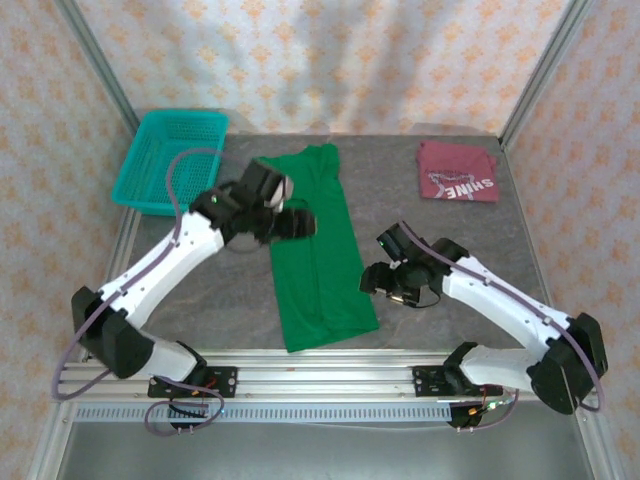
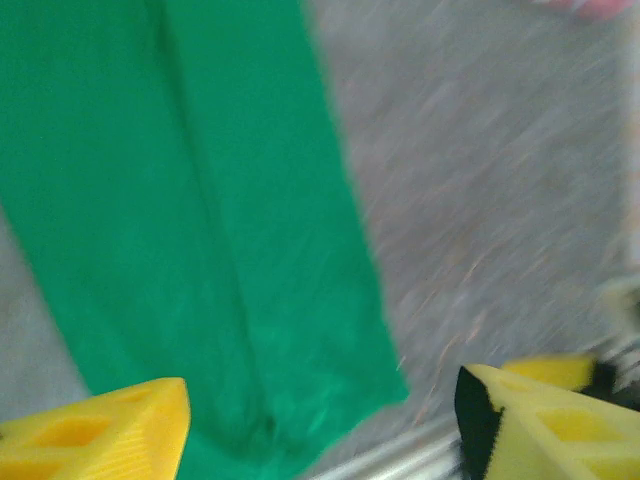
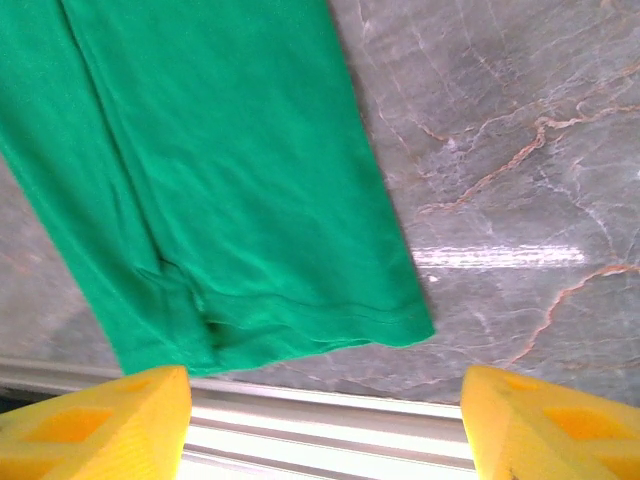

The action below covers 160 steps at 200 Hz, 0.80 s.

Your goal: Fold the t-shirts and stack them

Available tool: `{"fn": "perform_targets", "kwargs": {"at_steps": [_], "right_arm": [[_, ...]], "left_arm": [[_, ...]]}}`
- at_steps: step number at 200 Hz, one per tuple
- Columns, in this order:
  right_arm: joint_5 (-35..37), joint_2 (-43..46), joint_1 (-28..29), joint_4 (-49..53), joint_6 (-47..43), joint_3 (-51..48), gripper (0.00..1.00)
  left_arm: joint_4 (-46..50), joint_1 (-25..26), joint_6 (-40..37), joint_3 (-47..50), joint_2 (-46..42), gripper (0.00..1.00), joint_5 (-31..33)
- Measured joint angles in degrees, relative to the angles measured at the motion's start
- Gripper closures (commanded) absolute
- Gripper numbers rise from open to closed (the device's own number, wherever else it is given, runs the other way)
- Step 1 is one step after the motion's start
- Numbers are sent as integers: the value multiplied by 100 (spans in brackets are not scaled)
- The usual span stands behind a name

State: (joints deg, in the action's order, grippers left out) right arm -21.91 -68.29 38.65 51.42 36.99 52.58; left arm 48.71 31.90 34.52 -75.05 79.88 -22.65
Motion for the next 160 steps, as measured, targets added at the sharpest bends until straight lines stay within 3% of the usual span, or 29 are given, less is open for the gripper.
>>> {"fn": "perform_targets", "kwargs": {"at_steps": [23, 57, 86, 160], "right_arm": [[-170, -328, -76, 0, -452, 0, 29], [-339, -660, -122, -46, -820, -48, 30], [-409, -697, -186, -203, -881, -361, 31], [-452, -1064, -258, -649, -876, -835, 32]], "left_arm": [[153, 588, 457, 1502, -717, 45, 118], [-68, 1123, 1274, 3005, -1781, 48, 216], [-654, 1513, 1878, 3899, -1919, 49, 219], [-2175, 2006, 2763, 4404, -1281, 58, 229]]}}
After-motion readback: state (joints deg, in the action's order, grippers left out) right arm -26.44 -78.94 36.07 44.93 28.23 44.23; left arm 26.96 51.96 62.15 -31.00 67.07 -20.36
